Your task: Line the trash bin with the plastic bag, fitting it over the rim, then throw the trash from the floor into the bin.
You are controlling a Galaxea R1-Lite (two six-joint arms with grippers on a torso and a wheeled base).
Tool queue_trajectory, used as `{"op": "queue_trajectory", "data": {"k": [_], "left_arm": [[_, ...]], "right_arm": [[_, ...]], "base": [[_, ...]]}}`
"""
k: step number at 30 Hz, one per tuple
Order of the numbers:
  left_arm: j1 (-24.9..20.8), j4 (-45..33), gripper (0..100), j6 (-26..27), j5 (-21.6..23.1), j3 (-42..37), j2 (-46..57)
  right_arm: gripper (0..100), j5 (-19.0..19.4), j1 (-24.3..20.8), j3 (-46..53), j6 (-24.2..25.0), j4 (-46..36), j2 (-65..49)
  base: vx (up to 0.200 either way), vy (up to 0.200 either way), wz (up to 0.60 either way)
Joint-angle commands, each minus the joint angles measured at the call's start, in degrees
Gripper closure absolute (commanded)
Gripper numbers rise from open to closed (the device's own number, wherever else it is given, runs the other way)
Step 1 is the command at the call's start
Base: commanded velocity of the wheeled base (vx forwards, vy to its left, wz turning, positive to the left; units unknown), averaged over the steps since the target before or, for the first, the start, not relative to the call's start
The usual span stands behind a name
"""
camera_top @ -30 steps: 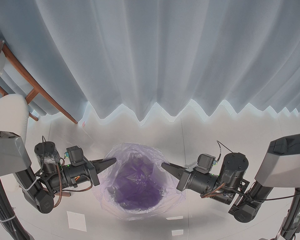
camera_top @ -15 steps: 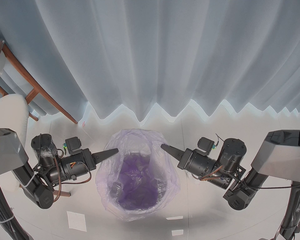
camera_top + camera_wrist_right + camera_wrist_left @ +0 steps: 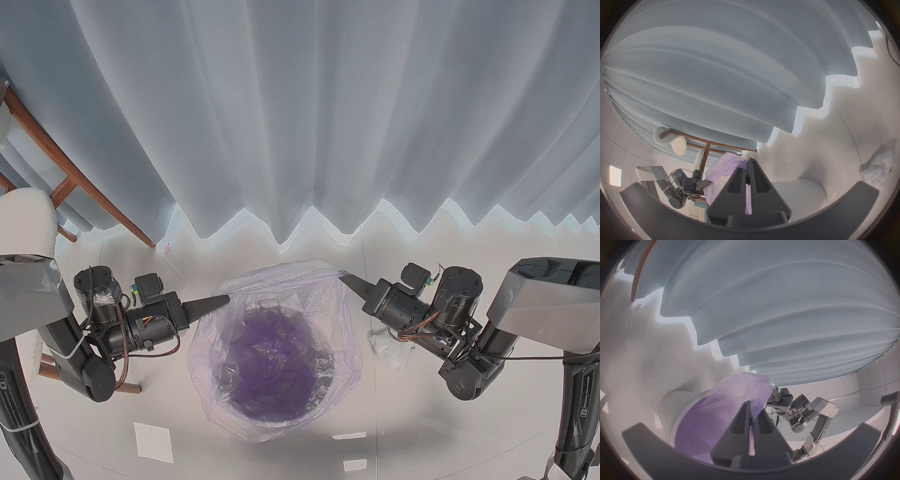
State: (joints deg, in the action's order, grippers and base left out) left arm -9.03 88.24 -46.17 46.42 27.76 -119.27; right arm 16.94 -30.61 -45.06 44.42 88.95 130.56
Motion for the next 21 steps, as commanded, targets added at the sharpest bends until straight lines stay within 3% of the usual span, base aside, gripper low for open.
{"op": "queue_trajectory", "data": {"k": [1, 11, 21], "left_arm": [[0.95, 0.01, 100, -0.50, 0.07, 2.04, -4.39], [1.74, 0.01, 100, -5.95, 0.07, 6.87, -8.70], [2.79, 0.01, 100, -7.54, -0.28, 10.91, -11.51]], "right_arm": [[100, 0.02, 0.38, -1.00, 0.84, 0.43, 1.63], [100, -0.25, 0.38, -4.16, 1.54, 0.34, 5.76], [100, -1.30, 0.46, -7.59, 1.46, -1.50, 9.27]], "base": [[0.000, 0.000, 0.00], [0.000, 0.000, 0.00], [0.000, 0.000, 0.00]]}}
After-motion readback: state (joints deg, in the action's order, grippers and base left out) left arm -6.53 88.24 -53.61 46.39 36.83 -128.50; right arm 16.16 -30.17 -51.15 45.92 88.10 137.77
